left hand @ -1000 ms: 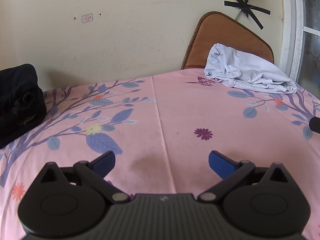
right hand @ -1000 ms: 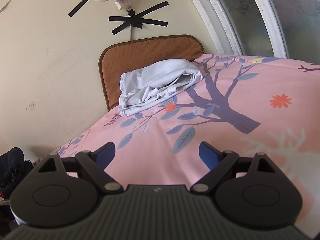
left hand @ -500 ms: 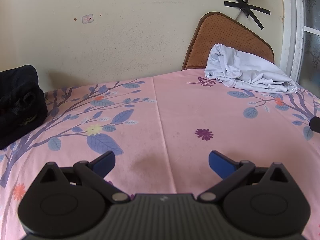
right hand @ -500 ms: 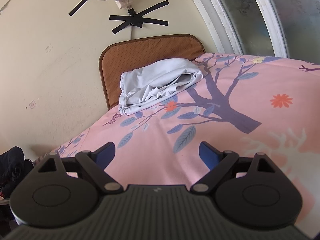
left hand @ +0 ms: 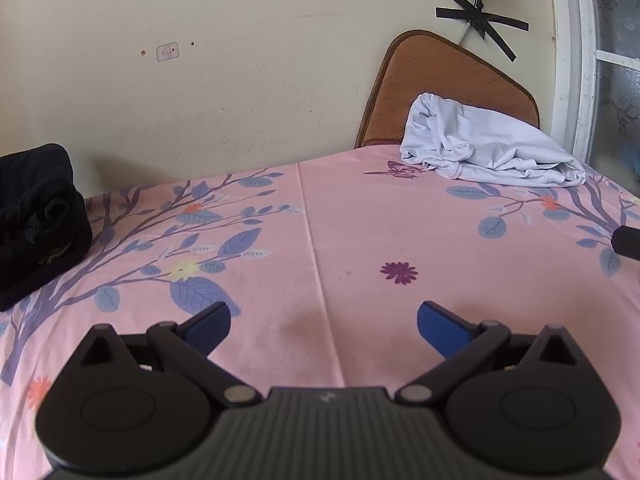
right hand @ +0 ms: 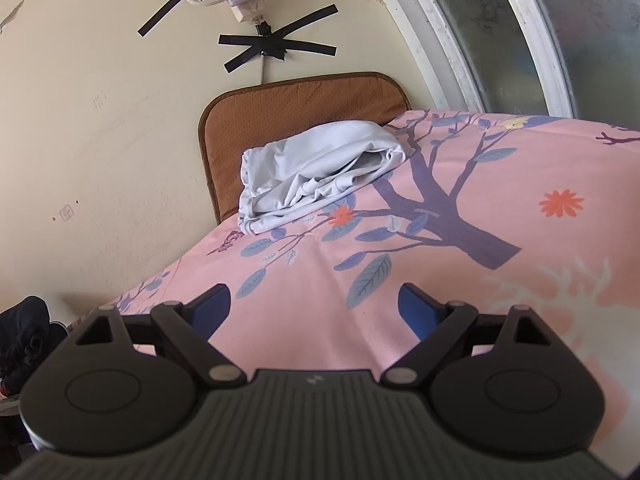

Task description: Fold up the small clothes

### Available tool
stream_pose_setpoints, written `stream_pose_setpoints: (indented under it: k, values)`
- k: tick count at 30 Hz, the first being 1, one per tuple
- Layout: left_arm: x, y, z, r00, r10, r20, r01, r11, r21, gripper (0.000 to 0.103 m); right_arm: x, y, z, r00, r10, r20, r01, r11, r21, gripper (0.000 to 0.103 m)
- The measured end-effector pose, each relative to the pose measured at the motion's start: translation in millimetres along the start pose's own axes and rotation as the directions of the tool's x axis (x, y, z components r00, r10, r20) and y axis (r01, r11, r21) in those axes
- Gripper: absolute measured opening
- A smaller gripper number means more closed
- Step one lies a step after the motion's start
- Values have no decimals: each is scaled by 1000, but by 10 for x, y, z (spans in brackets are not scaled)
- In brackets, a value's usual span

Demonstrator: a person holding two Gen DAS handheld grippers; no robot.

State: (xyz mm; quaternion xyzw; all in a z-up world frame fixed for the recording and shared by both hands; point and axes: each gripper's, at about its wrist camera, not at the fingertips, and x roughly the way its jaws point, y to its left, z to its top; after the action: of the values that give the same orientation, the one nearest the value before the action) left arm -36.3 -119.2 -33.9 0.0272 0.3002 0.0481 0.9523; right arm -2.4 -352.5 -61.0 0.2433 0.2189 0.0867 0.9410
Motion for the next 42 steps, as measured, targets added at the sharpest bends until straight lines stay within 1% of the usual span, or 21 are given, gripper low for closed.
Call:
stream_pose_setpoints:
  k: [16, 42]
  values:
    - [35, 35, 9, 1000, 7, -19, -8, 1000, -17, 103, 2, 4, -2, 1000, 1, -1, -1, 1000, -1, 93]
    - [38, 42, 15, 1000, 14, -20, -14, 1000, -12, 103, 8, 6, -8, 1000, 0, 0, 0, 1000, 0, 93]
